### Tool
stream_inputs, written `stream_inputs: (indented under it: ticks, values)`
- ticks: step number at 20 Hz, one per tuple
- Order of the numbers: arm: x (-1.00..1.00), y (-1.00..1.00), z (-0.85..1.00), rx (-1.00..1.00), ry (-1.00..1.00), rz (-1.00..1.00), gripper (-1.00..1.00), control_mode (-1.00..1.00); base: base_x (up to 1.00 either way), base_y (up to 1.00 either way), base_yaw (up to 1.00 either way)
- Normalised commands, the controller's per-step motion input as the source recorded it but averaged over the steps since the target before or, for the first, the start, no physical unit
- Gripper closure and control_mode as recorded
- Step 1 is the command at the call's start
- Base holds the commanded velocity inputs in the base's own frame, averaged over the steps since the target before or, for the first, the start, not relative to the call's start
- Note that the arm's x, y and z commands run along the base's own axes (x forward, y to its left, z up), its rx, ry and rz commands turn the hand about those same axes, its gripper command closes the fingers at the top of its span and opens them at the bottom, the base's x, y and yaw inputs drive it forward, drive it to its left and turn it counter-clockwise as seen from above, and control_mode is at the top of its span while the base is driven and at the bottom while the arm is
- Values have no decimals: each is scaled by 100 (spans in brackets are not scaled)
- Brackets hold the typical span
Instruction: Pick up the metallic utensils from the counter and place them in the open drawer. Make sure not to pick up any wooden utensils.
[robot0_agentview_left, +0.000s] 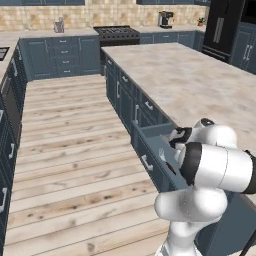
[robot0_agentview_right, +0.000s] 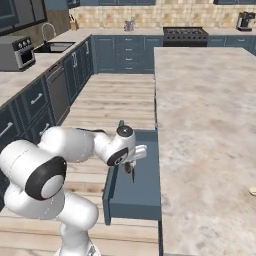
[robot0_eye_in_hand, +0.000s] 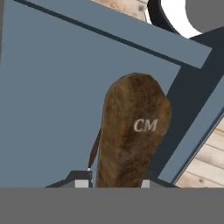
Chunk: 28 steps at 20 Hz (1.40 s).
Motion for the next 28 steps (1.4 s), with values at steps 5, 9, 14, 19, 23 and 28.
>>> stream_inputs:
  ticks: [5, 9, 14, 19, 23, 28]
  values:
    - [27, -1, -39, 0, 11, -4, 100, -100, 0, 0, 0]
    - [13, -7, -41, 0, 7, -4, 100, -100, 0, 0, 0]
    - [11, -2, -45, 0, 3, -3, 100, -100, 0, 0, 0]
    - [17, 0, -41, 0, 2, -3, 100, -100, 0, 0, 0]
    - [20, -3, -42, 1, 4, -3, 100, -100, 0, 0, 0]
    - [7, -8, -41, 2, 1, -3, 100, -100, 0, 0, 0]
